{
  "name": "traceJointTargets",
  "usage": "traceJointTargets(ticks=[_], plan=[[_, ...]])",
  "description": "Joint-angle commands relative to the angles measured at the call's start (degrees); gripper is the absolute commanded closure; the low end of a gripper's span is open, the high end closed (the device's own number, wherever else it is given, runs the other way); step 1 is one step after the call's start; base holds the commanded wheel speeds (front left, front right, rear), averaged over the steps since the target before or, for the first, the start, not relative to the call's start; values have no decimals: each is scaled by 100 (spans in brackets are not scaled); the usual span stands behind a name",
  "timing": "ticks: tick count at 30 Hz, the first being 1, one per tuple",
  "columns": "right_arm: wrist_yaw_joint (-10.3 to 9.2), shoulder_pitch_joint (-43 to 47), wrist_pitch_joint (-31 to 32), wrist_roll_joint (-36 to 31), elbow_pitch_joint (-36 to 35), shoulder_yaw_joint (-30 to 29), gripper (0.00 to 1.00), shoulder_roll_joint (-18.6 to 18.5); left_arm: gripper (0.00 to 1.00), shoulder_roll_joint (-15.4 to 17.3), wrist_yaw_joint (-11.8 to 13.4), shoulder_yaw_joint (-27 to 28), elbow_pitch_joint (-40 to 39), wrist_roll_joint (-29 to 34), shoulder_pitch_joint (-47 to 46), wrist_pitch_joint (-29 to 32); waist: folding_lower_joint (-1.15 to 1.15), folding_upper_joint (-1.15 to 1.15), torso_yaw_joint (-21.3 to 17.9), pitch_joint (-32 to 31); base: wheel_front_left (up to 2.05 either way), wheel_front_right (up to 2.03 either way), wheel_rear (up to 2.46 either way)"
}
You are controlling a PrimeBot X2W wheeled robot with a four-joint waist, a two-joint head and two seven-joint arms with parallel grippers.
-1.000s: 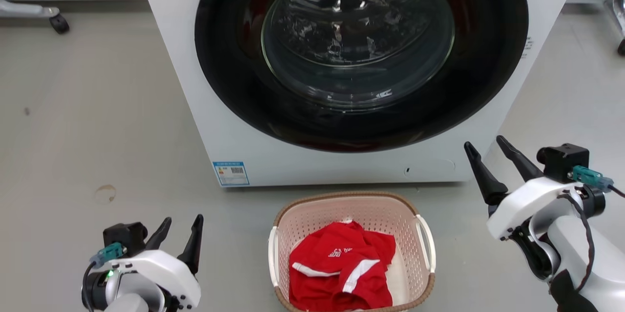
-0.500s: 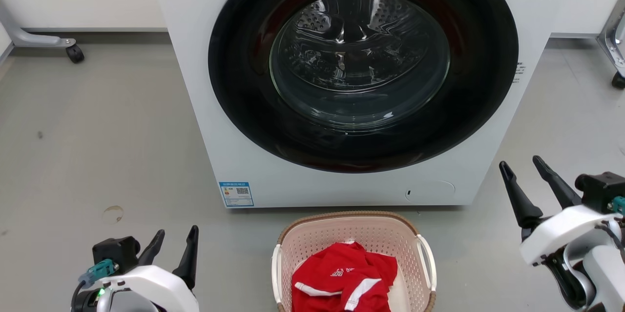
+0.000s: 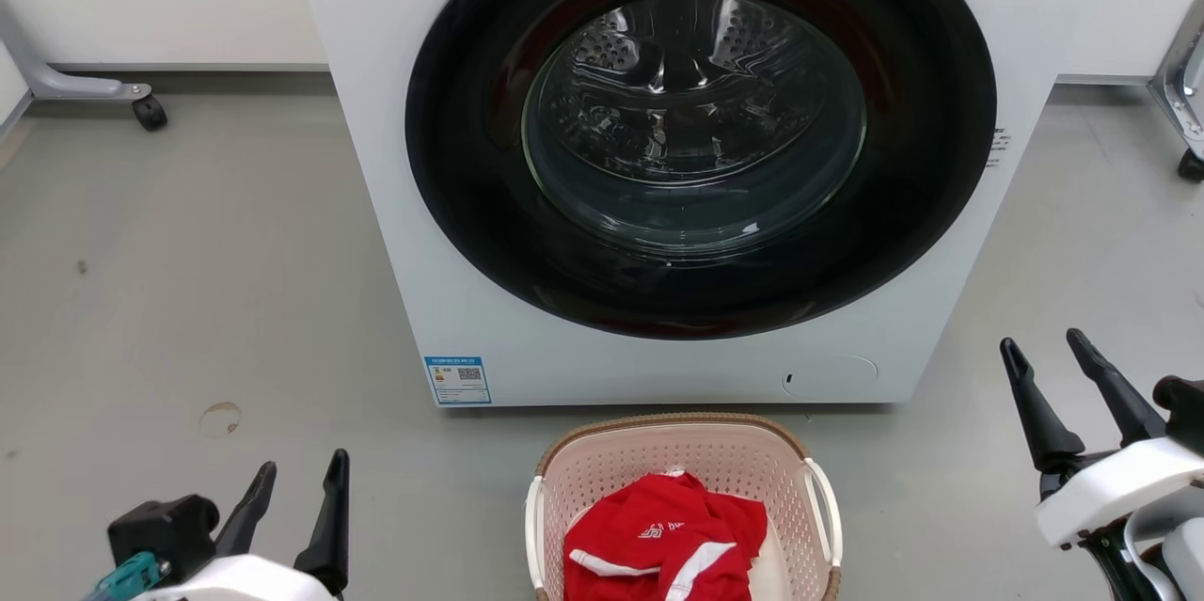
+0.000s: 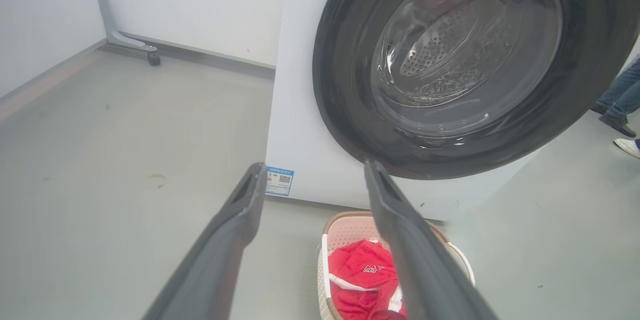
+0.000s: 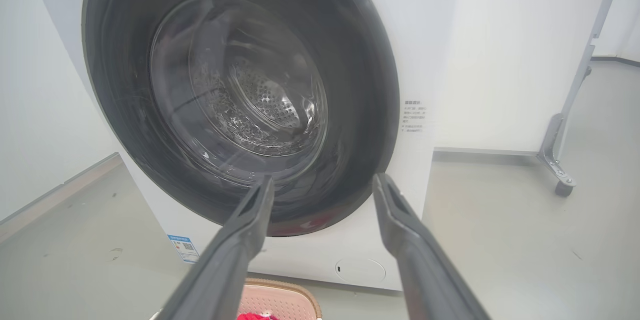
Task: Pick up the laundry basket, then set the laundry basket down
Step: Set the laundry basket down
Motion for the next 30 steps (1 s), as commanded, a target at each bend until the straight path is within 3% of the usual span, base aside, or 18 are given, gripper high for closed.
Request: traceJointTargets(ticks=[1,7,30], plan=[[-16,3,-78,-59,-188,6,0,-159,0,168,69,282,-237,29,-128,-49,0,-1,13,10,0,0,0],[-16,313,-5,-161,-400,-229,0,-103,0,263,210,402,-559,56,183,-176,0,-1,112,73,0,0,0],[-16,520,295,-405,-742,-429,0,17,0,373,308,400,-669,46,286,-88,0,-1,147,20,0,0,0]])
